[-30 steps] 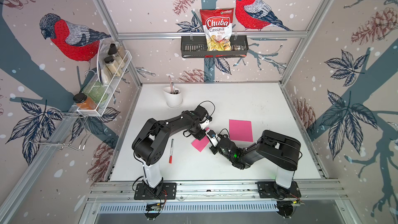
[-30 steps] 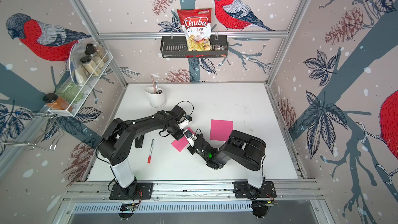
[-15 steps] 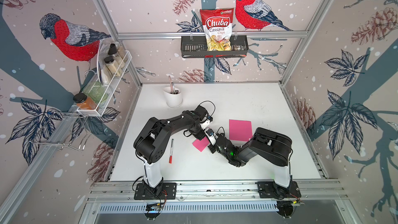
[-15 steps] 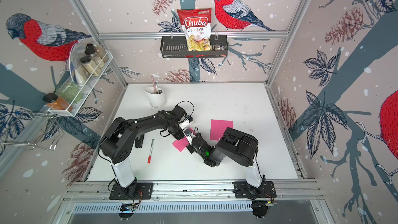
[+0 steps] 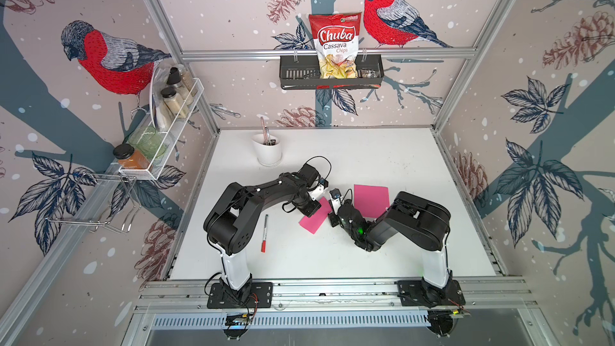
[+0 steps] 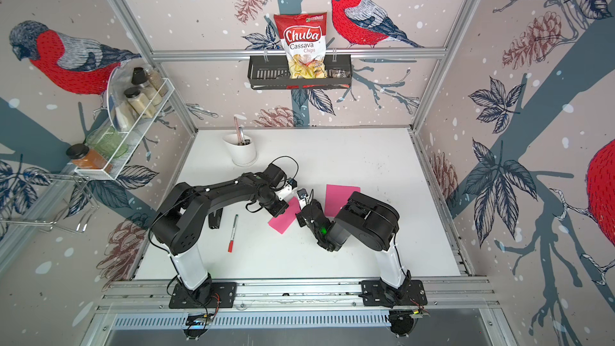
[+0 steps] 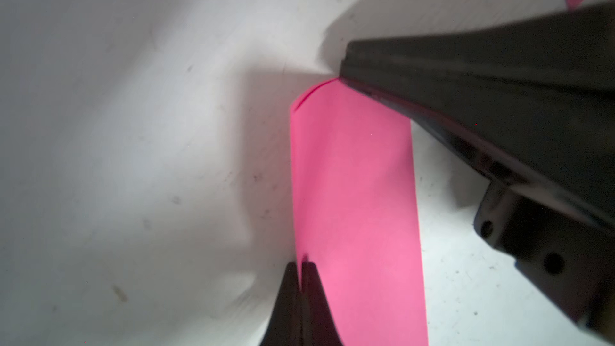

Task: Fold the square paper along the opposite sides
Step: Smooth out the paper at the center of the board.

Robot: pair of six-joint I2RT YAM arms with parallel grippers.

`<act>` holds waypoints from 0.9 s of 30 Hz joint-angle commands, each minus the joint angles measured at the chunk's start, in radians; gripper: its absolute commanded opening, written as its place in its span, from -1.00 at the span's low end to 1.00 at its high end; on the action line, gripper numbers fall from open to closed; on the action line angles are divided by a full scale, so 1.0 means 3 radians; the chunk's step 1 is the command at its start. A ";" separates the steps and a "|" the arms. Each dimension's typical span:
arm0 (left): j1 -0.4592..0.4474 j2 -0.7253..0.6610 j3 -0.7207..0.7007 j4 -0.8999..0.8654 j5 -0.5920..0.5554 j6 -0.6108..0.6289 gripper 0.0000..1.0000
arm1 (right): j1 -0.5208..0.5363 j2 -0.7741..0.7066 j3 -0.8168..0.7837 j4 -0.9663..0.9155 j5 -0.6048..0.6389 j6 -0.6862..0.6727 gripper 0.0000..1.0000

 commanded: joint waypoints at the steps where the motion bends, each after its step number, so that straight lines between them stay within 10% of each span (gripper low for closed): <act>1: 0.0022 -0.0008 -0.0012 -0.0172 -0.0071 0.0023 -1.00 | -0.0097 0.0025 -0.0027 -0.0654 0.0104 0.0127 -1.00; 11: 0.0096 0.0018 0.0136 -0.0248 -0.0058 -0.0085 -1.00 | -0.0036 -0.0857 -0.0355 0.0134 -0.0539 -0.0544 -1.00; 27: 0.0150 0.0223 0.0240 -0.0348 -0.0095 -0.0217 -1.00 | 0.0436 -0.0118 -0.0006 0.0411 -0.0717 -0.0500 -1.00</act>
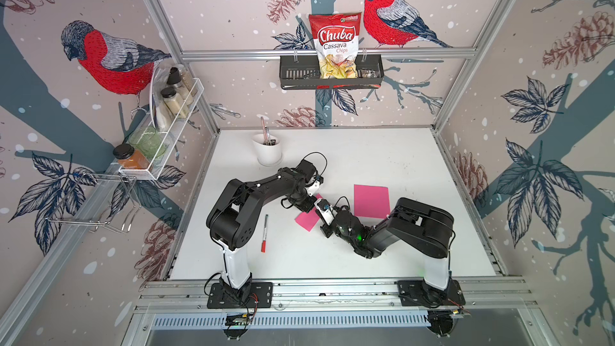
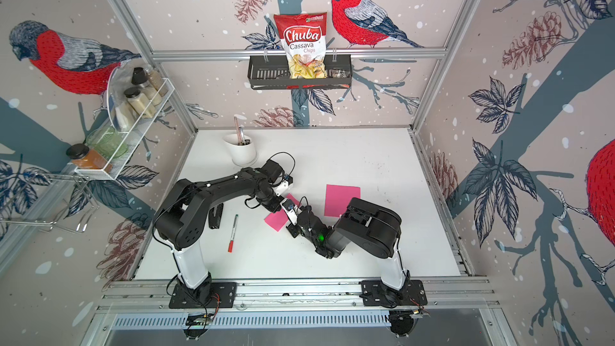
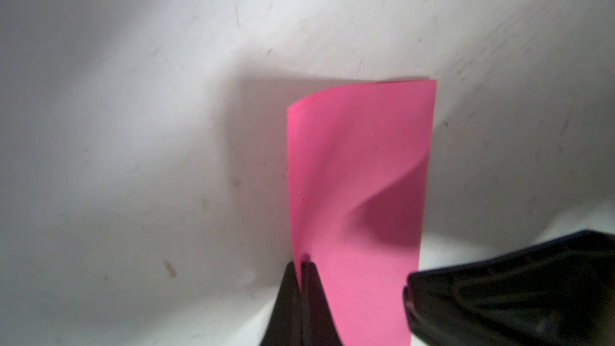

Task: Fold the square paper along the opposite sides
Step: Smooth out the paper at the center of the board.

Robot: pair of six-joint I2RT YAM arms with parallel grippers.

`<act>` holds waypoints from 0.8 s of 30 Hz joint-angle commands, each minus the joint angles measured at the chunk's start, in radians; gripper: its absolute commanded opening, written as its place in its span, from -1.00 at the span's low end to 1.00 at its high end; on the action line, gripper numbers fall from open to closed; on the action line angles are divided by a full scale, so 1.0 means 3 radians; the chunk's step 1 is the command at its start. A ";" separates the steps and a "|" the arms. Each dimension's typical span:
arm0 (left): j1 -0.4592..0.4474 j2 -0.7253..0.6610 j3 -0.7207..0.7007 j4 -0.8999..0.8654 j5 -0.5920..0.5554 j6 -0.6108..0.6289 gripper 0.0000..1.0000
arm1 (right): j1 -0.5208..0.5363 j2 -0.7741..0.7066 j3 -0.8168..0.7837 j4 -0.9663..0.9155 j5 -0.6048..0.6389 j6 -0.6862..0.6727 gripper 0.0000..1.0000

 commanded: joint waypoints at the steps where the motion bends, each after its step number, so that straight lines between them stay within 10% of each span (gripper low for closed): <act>1: 0.0008 0.0070 0.0005 -0.0102 -0.0052 -0.0031 -1.00 | 0.0050 0.0060 0.0057 0.0183 -0.0047 -0.0021 -1.00; 24: 0.0029 0.0055 -0.0081 -0.0034 -0.0167 -0.0059 -1.00 | 0.0439 0.0377 0.0145 -0.0121 0.0137 -0.0088 -1.00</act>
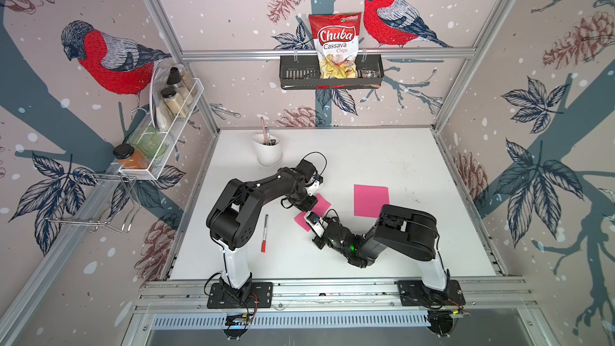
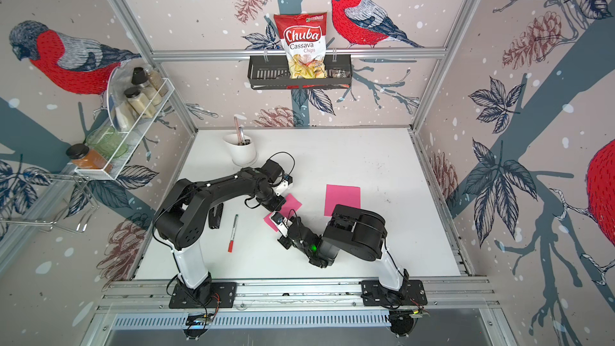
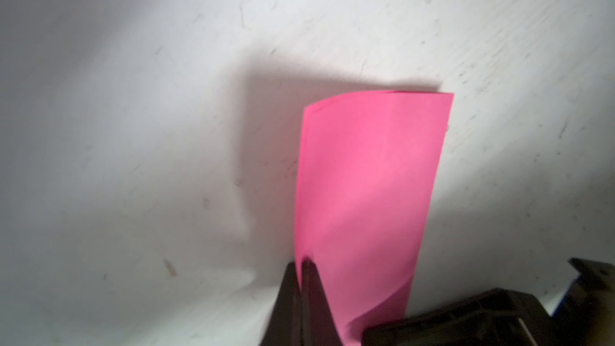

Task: Fold the square paper along the opposite sides
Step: Smooth out the paper at the center of the board.

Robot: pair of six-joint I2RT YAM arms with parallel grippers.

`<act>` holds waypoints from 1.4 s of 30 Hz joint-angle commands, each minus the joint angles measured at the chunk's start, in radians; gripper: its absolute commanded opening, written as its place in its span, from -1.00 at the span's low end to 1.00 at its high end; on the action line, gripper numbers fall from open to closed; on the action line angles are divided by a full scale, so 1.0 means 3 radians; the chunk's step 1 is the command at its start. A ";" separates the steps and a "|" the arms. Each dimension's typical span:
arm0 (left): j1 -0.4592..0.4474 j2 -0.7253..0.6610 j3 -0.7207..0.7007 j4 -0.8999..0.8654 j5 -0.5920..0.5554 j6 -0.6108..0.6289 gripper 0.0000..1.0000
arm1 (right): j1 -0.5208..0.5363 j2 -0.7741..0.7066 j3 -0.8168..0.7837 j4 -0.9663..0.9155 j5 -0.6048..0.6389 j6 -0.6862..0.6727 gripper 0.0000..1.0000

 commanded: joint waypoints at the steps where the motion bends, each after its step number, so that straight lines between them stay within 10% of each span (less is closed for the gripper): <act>1: 0.0013 0.0044 -0.0063 -0.0050 -0.0172 -0.0004 -1.00 | 0.0043 0.0036 0.0003 -0.0292 -0.0033 -0.0012 -1.00; 18: 0.0023 -0.0017 -0.0096 -0.0011 -0.0164 0.0001 -1.00 | 0.0251 0.0006 0.0054 -0.0712 -0.0184 0.0116 -1.00; 26: 0.0023 -0.0025 -0.0103 -0.0012 -0.0162 -0.0011 -1.00 | -0.0223 -0.1067 -0.0248 -0.0474 0.0026 0.0042 -1.00; 42: 0.0038 0.0032 -0.0068 -0.0047 -0.0156 -0.0020 -1.00 | -0.0790 -0.0218 0.0132 -0.0367 0.0044 0.0408 -1.00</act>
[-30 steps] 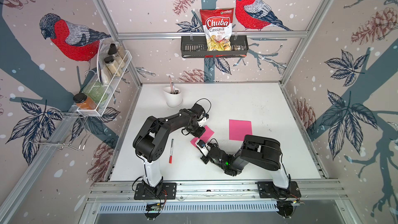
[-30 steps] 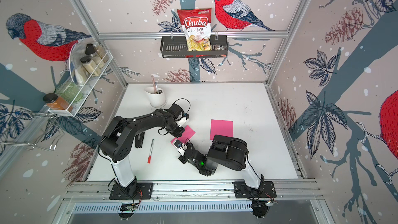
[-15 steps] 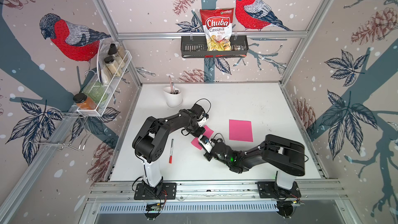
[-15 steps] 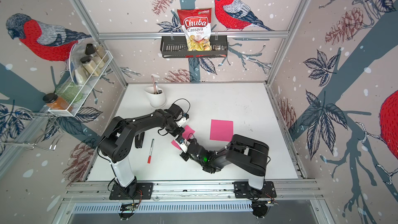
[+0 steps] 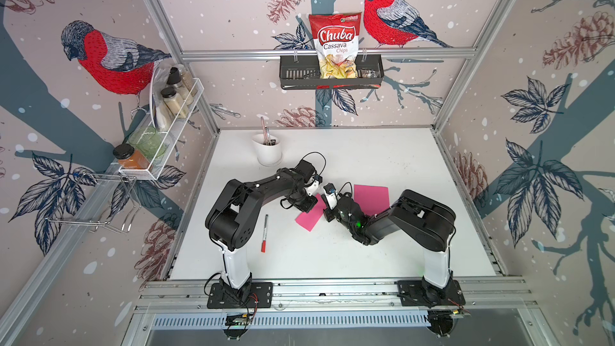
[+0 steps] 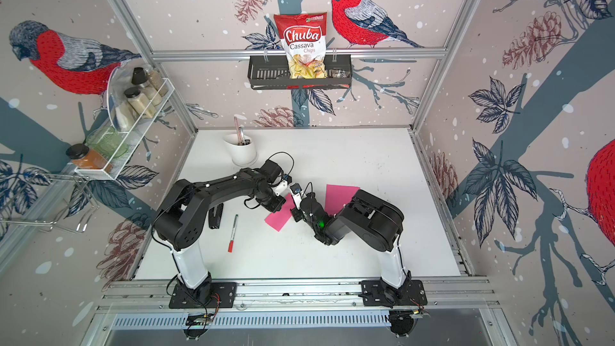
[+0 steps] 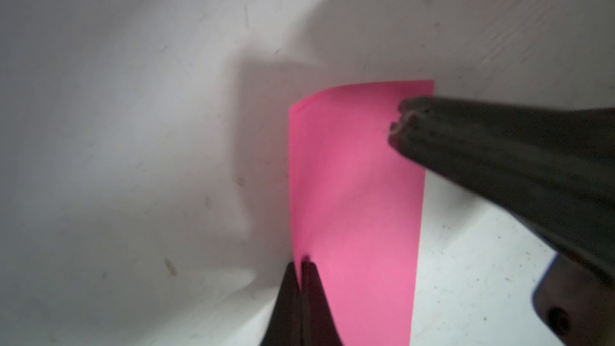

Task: Fold the square paper along the opposite sides
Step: Smooth out the paper at the center of the board, then place the paper at the center of the board.

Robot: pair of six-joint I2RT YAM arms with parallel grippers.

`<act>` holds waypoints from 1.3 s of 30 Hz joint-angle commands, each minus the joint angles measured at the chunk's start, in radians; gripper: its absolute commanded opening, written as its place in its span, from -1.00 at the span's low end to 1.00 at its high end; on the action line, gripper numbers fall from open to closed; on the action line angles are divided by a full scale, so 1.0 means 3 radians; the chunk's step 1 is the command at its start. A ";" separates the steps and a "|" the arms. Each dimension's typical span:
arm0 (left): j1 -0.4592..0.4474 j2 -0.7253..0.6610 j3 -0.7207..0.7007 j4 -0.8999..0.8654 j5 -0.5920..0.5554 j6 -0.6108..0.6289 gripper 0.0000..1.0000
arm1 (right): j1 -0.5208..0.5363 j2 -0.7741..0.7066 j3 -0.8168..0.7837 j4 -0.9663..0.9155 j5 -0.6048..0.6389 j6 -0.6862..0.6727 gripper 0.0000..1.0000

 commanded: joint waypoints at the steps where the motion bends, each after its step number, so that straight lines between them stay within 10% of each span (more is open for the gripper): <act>1: 0.0017 0.0070 -0.0021 -0.0108 -0.0182 -0.0002 -1.00 | 0.0049 0.0091 -0.0023 -0.0006 0.0082 0.0149 -1.00; 11: 0.0042 0.0080 -0.0027 -0.0094 -0.0162 -0.0021 -1.00 | -0.0164 0.0126 -0.0109 -0.0413 0.0249 0.0477 -1.00; 22: 0.0363 -0.0097 0.0384 0.0457 0.0321 -0.0789 -1.00 | -0.0640 -0.1047 -0.0178 -0.0849 -0.0126 0.0593 -1.00; 39: 0.0363 0.1007 0.1671 0.0723 0.0539 -0.1590 -1.00 | -0.0931 -0.1346 -0.0171 -0.1296 -0.0347 0.0904 -1.00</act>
